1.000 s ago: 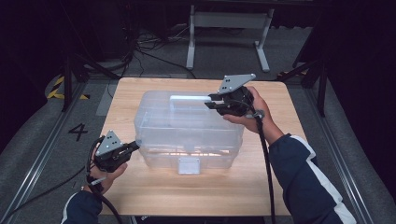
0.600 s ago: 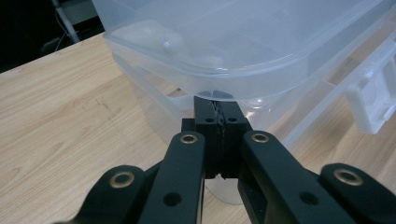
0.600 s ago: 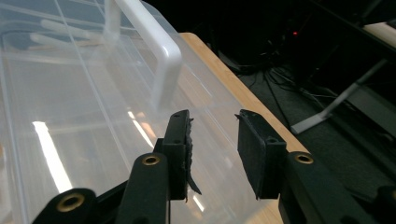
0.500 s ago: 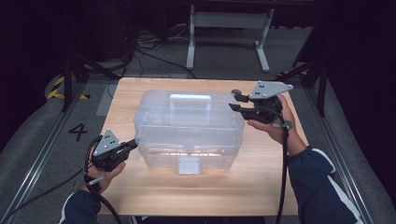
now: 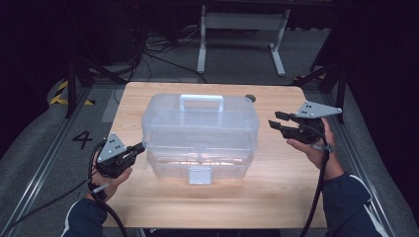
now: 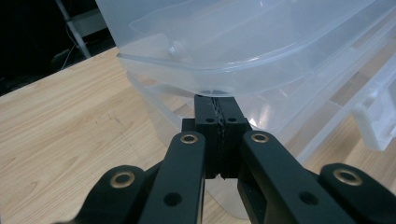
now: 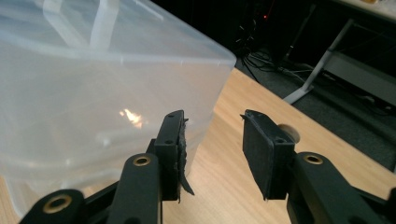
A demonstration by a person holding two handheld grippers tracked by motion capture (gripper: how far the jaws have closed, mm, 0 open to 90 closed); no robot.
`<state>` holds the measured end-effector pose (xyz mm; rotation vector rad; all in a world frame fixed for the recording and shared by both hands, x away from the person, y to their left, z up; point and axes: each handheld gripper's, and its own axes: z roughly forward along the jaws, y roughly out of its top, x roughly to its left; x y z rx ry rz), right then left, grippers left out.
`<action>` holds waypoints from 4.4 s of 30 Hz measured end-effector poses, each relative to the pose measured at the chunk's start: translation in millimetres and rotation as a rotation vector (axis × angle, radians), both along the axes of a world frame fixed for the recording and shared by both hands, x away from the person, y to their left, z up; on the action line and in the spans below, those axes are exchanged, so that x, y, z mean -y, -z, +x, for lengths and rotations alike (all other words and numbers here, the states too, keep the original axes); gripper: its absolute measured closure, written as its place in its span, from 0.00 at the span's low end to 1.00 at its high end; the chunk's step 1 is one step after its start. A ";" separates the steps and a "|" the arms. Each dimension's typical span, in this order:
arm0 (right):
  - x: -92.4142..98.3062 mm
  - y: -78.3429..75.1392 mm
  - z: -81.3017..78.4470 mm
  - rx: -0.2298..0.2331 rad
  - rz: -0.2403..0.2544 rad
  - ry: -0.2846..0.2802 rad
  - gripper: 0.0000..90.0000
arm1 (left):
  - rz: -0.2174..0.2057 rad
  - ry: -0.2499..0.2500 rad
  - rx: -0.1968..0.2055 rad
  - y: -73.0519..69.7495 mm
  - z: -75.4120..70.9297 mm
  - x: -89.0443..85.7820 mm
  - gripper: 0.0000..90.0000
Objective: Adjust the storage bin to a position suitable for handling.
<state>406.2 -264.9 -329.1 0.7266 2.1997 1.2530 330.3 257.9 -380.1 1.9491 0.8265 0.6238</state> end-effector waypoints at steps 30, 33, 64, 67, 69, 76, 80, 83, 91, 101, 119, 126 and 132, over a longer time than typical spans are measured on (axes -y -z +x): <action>-29.9 44.4 -23.8 0.100 0.035 -0.111 0.57 | 0.020 -0.002 0.038 -8.8 5.7 0.6 0.95; -30.8 44.4 -24.8 0.112 0.035 -0.104 0.57 | 0.024 -0.006 0.034 -7.3 5.5 -1.5 0.93; -47.5 23.8 -20.7 0.295 0.167 0.037 0.81 | 0.111 -0.088 -0.081 31.1 -15.8 -27.3 0.52; -48.9 20.8 -17.5 0.301 0.176 0.052 0.81 | 0.133 -0.092 -0.095 36.2 -16.6 -28.8 0.47; -49.5 19.5 -16.5 0.301 0.177 0.059 0.82 | 0.150 -0.093 -0.111 42.6 -16.5 -30.1 0.45; -54.1 13.5 -11.1 0.316 0.185 0.098 0.82 | 0.207 -0.085 -0.205 67.5 -13.1 -26.5 0.37; -57.2 9.3 -8.1 0.342 0.184 0.111 0.79 | 0.210 -0.071 -0.222 74.1 -12.8 -26.9 0.36; -58.4 7.2 -4.4 0.344 0.192 0.123 0.80 | 0.208 -0.067 -0.234 76.8 -12.0 -27.6 0.36; -61.8 2.1 2.6 0.351 0.197 0.156 0.82 | 0.194 -0.055 -0.254 83.4 -10.3 -26.4 0.34; -63.9 -8.7 13.4 0.355 0.196 0.189 0.91 | 0.197 -0.035 -0.275 88.9 -8.8 -23.7 0.31; -69.1 -24.9 45.1 0.323 0.140 0.220 0.94 | 0.157 -0.026 -0.318 97.9 -5.3 -25.9 0.26; -67.4 -28.8 53.7 0.303 0.129 0.204 0.93 | 0.135 -0.034 -0.313 100.6 -4.7 -28.3 0.21; -65.7 -31.5 61.2 0.294 0.117 0.185 0.93 | 0.131 -0.043 -0.322 100.7 -4.7 -27.2 0.19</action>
